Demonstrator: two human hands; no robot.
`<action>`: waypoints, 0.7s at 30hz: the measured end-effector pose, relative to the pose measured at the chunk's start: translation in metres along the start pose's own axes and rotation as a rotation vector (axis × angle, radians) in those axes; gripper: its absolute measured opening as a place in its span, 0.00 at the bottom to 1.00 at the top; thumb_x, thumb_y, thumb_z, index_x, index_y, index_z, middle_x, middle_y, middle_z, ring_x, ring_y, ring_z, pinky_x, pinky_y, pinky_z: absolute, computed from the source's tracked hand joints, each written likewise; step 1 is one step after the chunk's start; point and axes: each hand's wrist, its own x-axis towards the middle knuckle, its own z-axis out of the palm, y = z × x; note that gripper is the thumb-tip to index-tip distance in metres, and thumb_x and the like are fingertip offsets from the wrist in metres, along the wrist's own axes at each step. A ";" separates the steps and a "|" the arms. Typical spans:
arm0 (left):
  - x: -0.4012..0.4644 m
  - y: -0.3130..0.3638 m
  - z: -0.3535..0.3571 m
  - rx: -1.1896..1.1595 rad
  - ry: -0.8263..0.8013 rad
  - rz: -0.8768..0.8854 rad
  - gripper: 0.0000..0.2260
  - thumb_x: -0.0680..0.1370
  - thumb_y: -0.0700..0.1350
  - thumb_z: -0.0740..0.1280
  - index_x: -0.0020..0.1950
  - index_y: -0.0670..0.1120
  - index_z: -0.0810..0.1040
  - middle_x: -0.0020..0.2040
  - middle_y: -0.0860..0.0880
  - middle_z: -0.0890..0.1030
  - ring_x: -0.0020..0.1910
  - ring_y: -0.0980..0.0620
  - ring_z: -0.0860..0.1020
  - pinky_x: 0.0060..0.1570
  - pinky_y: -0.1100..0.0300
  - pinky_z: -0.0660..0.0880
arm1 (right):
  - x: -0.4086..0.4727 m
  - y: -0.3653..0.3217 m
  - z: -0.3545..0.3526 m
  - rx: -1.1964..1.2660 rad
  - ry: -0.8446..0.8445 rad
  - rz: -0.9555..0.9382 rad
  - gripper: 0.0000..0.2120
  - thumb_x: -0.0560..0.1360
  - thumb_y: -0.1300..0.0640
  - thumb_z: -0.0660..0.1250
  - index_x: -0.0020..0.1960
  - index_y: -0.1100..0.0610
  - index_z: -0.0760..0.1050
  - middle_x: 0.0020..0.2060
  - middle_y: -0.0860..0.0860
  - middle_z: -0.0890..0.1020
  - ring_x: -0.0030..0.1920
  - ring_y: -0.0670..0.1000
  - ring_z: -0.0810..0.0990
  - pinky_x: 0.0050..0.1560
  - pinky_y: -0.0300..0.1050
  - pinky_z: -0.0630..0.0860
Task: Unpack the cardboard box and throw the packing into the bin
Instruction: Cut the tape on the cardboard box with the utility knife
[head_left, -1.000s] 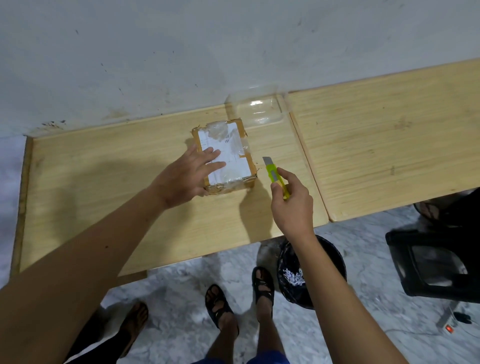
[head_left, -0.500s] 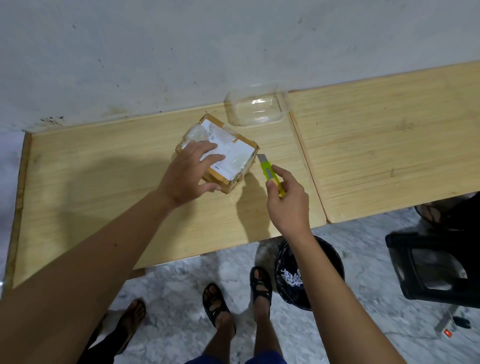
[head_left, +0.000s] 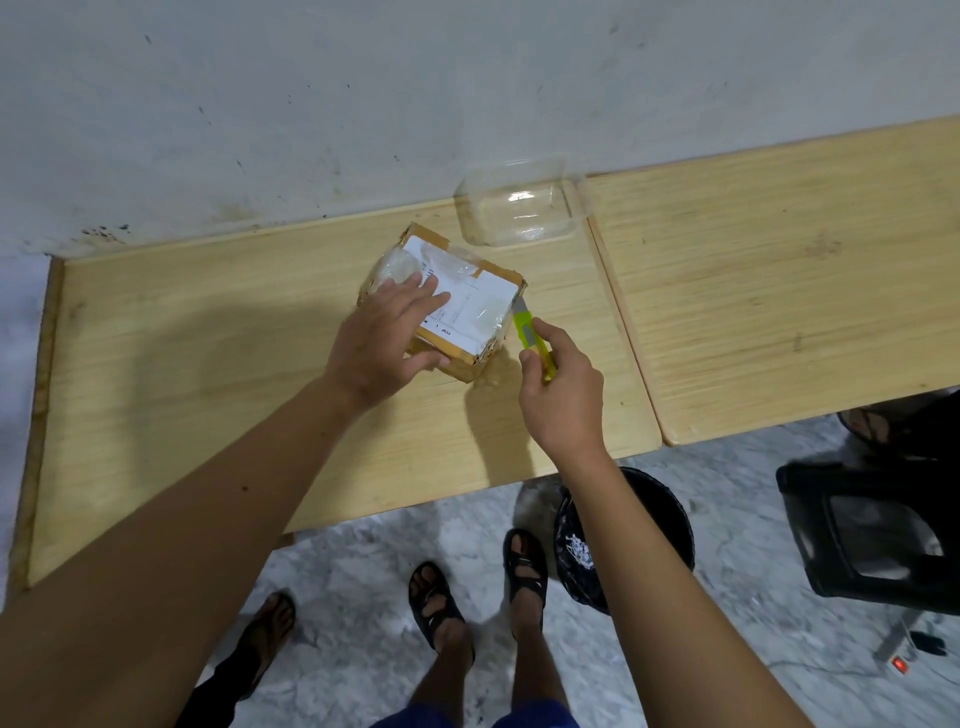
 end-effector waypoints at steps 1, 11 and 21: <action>-0.001 0.000 0.001 -0.006 0.012 -0.002 0.36 0.71 0.56 0.79 0.75 0.45 0.74 0.77 0.46 0.73 0.79 0.47 0.67 0.80 0.47 0.60 | 0.001 -0.002 0.001 -0.012 0.001 0.000 0.18 0.83 0.58 0.64 0.72 0.53 0.76 0.49 0.52 0.87 0.38 0.41 0.78 0.43 0.34 0.70; -0.008 -0.007 0.013 0.052 0.154 0.113 0.35 0.73 0.60 0.73 0.74 0.41 0.76 0.74 0.43 0.76 0.76 0.43 0.72 0.78 0.44 0.64 | -0.037 -0.007 0.004 -0.084 -0.064 0.000 0.19 0.84 0.58 0.62 0.74 0.54 0.73 0.48 0.54 0.87 0.45 0.53 0.84 0.43 0.40 0.72; 0.002 0.008 0.003 0.060 -0.018 -0.037 0.37 0.72 0.57 0.78 0.77 0.45 0.72 0.78 0.45 0.72 0.79 0.45 0.67 0.80 0.46 0.60 | -0.032 -0.007 0.002 -0.057 -0.025 0.038 0.18 0.83 0.59 0.63 0.72 0.55 0.75 0.49 0.55 0.87 0.40 0.48 0.78 0.38 0.36 0.66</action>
